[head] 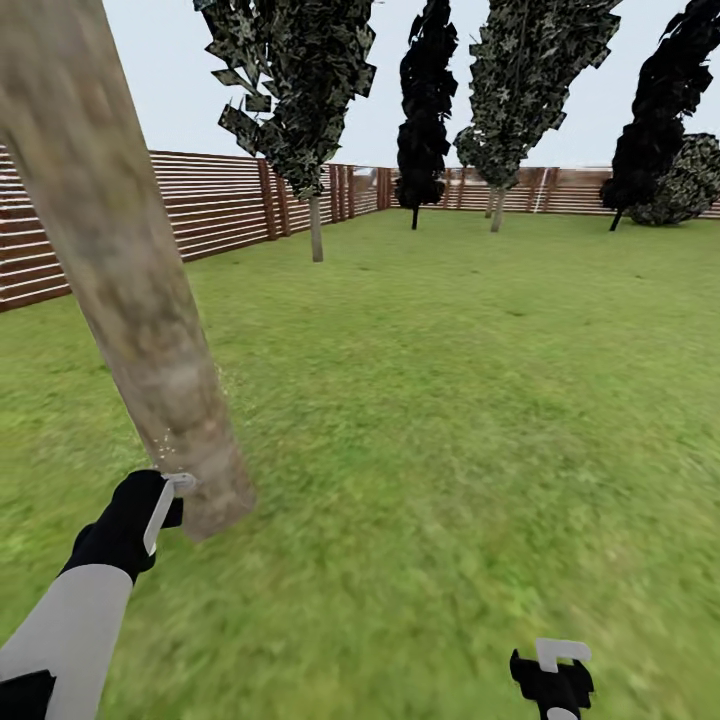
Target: In the garden, pick up the pesticide atomizer on the floor and spray pesticide onto both trees until each tree trunk is fully covered.
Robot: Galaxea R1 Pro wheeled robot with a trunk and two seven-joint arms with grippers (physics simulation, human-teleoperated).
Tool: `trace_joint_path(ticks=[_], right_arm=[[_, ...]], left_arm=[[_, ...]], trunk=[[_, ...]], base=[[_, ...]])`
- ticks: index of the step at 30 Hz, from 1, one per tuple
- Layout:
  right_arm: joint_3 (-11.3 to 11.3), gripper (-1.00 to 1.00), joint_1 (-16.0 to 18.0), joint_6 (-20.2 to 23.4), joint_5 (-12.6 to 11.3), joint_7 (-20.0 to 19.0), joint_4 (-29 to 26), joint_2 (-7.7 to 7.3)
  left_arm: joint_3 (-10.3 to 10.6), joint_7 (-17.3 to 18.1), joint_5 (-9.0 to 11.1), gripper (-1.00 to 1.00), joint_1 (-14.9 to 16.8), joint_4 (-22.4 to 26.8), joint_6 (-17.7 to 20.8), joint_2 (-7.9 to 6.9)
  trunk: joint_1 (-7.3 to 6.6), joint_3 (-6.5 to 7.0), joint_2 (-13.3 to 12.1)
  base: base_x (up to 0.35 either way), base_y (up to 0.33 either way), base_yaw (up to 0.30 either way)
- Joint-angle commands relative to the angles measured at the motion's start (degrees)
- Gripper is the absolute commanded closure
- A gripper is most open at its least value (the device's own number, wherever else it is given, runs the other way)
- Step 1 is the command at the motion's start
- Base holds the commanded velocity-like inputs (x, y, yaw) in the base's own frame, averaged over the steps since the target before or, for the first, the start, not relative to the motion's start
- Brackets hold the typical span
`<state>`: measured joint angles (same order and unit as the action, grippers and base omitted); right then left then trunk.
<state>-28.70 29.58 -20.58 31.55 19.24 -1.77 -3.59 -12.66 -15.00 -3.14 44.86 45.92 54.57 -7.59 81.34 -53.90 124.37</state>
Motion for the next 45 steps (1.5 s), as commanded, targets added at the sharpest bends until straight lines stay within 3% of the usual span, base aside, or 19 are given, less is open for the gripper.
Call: trace_joint_path(ticks=[1,13,15,19,21,22,25,29,45], right_arm=[[-0.5,-1.0,0.0,-0.2,0.6,0.2,0.1,-0.01],[-0.5,-1.0,0.0,-0.2,0.6,0.2,0.1,-0.06],[-0.5,-1.0,0.0,-0.2,0.6,0.2,0.1,-0.1],[-0.5,-1.0,0.0,-0.2,0.6,0.2,0.1,-0.1],[-0.5,-1.0,0.0,-0.2,0.6,0.1,0.1,-0.02],[-0.5,-1.0,0.0,-0.3,0.6,0.1,0.1,-0.02],[-0.5,-1.0,0.0,-0.3,0.6,0.1,0.2,0.05],[-0.4,-1.0,0.0,-0.2,0.6,0.1,0.2,0.07],[-0.4,-1.0,0.0,-0.2,0.6,0.1,0.2,0.15]], left_arm=[[-0.1,0.1,-0.4,1.0,0.1,0.0,0.3,0.05],[-0.1,0.1,-0.4,1.0,-0.4,0.0,0.3,0.38],[-0.1,0.3,-0.4,1.0,-0.8,-1.2,-0.2,-0.1],[-3.0,0.4,-0.1,1.0,-2.8,-4.0,-0.7,-0.49],[-3.5,0.2,-0.4,1.0,-3.6,-5.4,-6.8,-0.77],[-3.5,0.0,-0.3,1.0,-3.6,-9.0,-9.5,-0.78],[-3.6,0.0,-0.3,1.0,-3.6,-11.1,-10.5,-0.88],[-3.4,-0.5,-0.3,1.0,-3.7,-11.6,-14.6,-0.61],[-3.5,0.0,0.0,1.0,-3.6,-11.1,-14.8,0.11]], trunk=[[0.01,-0.03,0.0],[0.01,0.33,0.0],[0.01,0.33,0.0],[0.01,0.33,0.0],[0.01,0.33,0.0],[0.01,0.33,0.0],[0.01,0.33,0.0],[0.01,0.33,0.0],[0.01,0.33,0.0]], base=[[0.233,-0.199,0.277],[0.179,-0.21,0.192],[0.004,-0.274,0.004],[0.0,-0.275,0.0],[0.095,-0.265,0.0],[0.198,-0.227,0.0],[0.206,-0.223,0.0],[0.212,-0.221,0.191],[0.085,-0.254,0.254]])
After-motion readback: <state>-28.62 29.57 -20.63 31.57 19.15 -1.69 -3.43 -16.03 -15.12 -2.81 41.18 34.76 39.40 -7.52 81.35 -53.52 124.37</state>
